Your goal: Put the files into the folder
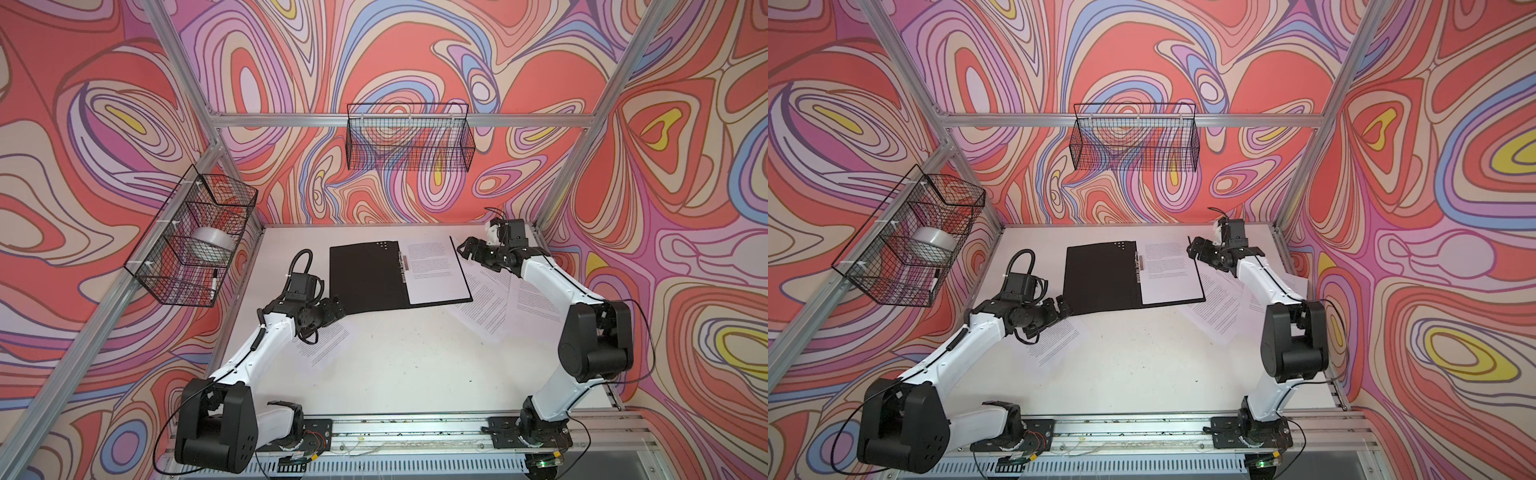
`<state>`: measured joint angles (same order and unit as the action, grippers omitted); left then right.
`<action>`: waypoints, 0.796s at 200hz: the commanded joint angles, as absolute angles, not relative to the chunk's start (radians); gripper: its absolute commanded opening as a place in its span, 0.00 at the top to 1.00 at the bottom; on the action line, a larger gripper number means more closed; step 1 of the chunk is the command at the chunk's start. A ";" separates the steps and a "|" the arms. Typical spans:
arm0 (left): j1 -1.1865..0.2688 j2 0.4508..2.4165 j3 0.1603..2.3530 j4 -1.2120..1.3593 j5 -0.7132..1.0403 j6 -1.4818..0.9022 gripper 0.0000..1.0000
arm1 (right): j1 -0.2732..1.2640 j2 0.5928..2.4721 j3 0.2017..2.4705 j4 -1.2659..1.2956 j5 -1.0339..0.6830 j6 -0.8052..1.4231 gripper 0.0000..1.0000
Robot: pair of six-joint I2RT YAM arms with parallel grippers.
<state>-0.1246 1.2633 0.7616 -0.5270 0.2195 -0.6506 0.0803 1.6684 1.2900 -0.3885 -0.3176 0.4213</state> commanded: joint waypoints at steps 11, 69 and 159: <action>-0.120 1.333 0.762 -0.471 0.167 -0.685 0.00 | 0.091 1.517 1.136 -0.306 -0.402 0.445 0.02; -0.123 1.402 0.677 -0.379 0.242 -0.712 0.00 | 0.094 1.407 1.008 -0.316 -0.448 0.445 0.02; -0.343 1.464 0.631 -0.353 0.252 -0.770 0.00 | 0.094 1.358 0.965 -0.344 -0.462 0.443 0.04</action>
